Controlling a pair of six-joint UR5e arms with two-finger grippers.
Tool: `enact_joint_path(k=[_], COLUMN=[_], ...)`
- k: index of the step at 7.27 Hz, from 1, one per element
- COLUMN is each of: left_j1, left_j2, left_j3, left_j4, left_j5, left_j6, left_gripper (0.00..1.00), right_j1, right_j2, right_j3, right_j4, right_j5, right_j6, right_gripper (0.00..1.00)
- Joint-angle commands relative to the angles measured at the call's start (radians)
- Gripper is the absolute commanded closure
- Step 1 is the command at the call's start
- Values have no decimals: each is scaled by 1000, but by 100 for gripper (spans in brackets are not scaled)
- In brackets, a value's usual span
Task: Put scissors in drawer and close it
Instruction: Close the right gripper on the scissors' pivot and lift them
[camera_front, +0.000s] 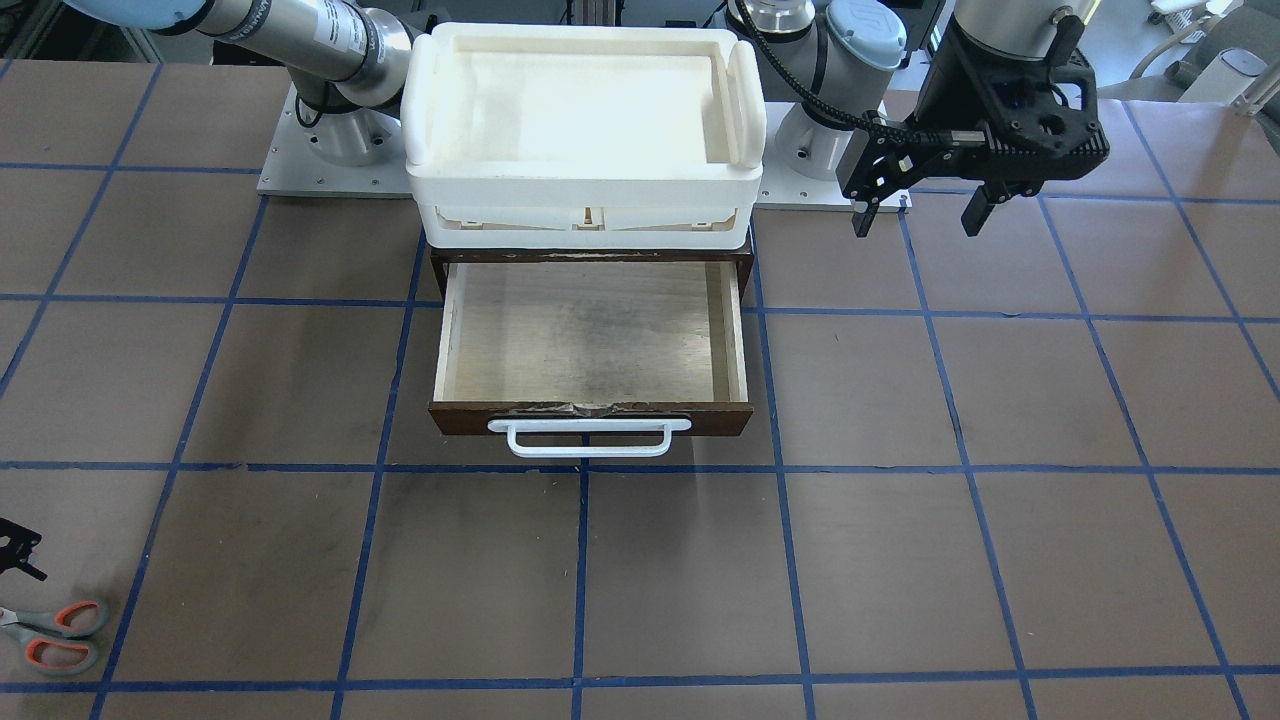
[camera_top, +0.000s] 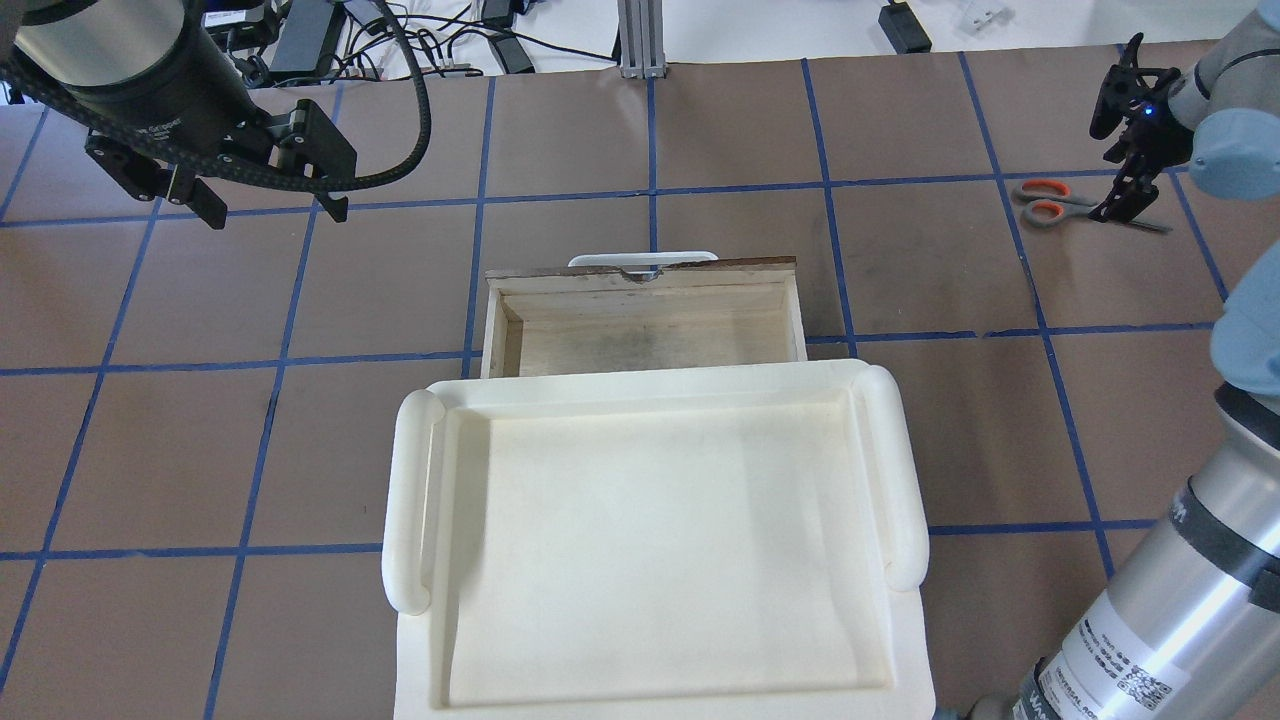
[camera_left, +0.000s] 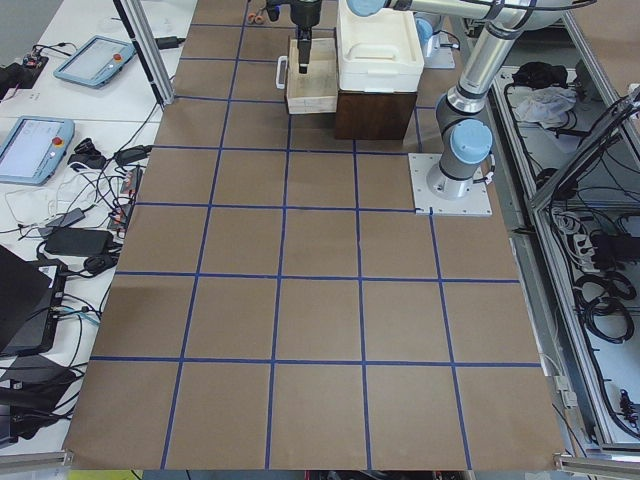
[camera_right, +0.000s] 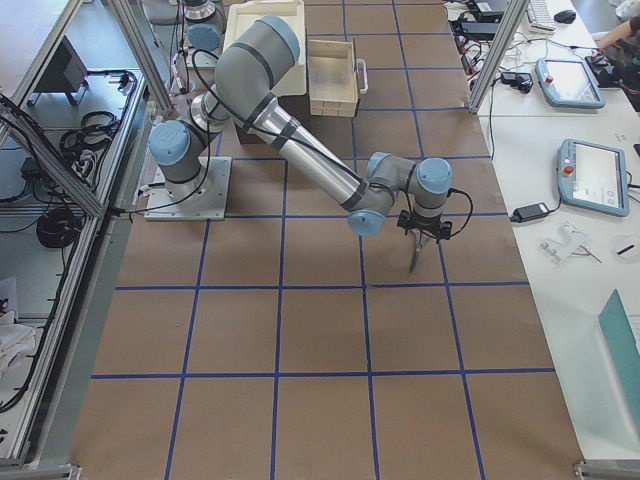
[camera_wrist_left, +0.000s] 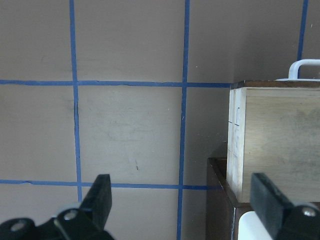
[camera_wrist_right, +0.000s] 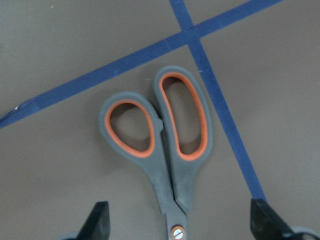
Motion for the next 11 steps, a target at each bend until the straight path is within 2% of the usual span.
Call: enact_joint_path(k=[1,2,7,8,11], left_j1=[1,1,1,-1,-1], left_j2=[0,0,0,0,0], left_j3=[0,0,0,0,0], left_j4=[0,0,0,0,0], left_j5=[0,0,0,0,0], left_j6=[0,0,0,0,0], left_gripper=[0,0,0,0,0], right_j1=[0,0,2,2,2], right_j2=[13,18,40,38,30], right_j3=[-2,-9,-25,-25,-25], right_j4=[0,0,3,4,17], right_j5=[-10,-27,-33,-33,-69], right_j6=[-3,-6,3,8,-1], right_gripper=[5,9,14,26,100])
